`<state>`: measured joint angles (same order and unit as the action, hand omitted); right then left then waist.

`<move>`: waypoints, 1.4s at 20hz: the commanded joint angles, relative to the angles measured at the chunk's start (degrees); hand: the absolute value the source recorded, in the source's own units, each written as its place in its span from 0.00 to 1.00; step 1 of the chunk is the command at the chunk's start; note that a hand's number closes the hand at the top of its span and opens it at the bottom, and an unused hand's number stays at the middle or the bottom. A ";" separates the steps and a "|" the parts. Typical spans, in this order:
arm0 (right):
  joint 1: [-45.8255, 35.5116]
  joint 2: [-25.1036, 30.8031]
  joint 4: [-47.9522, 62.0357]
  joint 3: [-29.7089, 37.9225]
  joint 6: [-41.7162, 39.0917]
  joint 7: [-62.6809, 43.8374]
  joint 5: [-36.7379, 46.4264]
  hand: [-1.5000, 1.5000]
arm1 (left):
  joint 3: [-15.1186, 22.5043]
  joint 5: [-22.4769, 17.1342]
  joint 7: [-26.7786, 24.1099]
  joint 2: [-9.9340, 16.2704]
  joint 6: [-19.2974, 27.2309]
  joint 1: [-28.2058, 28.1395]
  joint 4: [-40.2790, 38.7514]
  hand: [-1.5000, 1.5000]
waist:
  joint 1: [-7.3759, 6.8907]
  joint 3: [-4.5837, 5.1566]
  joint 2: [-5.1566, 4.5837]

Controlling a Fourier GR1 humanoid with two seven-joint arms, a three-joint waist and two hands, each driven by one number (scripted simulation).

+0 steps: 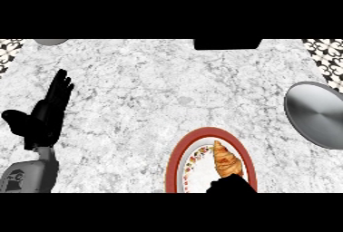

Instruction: Pick the cupcake from the plate and place it in the pan

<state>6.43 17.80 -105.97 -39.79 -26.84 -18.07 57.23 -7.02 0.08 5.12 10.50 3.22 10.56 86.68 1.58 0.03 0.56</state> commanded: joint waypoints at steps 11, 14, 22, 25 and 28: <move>21.90 14.59 -33.35 17.17 26.76 9.13 -2.18 1.00 | -1.24 -1.01 -1.27 0.98 -1.47 -1.67 -0.14 0.50 | 0.49 -0.10 -0.11; 25.17 13.67 -36.20 22.85 28.93 10.17 -6.67 1.00 | -2.41 -1.15 -0.36 2.12 -1.36 1.39 -1.98 0.50 | 0.60 -0.08 -0.31; 16.69 4.29 -27.52 33.46 28.03 10.10 -25.11 1.00 | -0.30 -1.09 0.51 0.16 -1.25 1.85 0.04 0.50 | -1.38 -0.25 -0.84; 9.77 6.22 -22.20 43.91 25.38 10.28 -34.08 1.00 | -0.74 -0.52 2.25 1.19 -0.78 4.96 -1.13 0.50 | -1.61 -0.18 -0.98; 1.48 11.45 -9.25 54.76 23.02 13.87 -40.56 1.00 | -0.03 -0.62 -0.64 0.17 -1.65 1.48 -1.07 0.50 | -2.51 -0.13 -0.87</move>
<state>15.23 26.12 -125.02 4.07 -1.60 -6.52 26.64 -7.28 -0.50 5.66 10.93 2.06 13.41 85.61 -0.12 -0.09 -0.25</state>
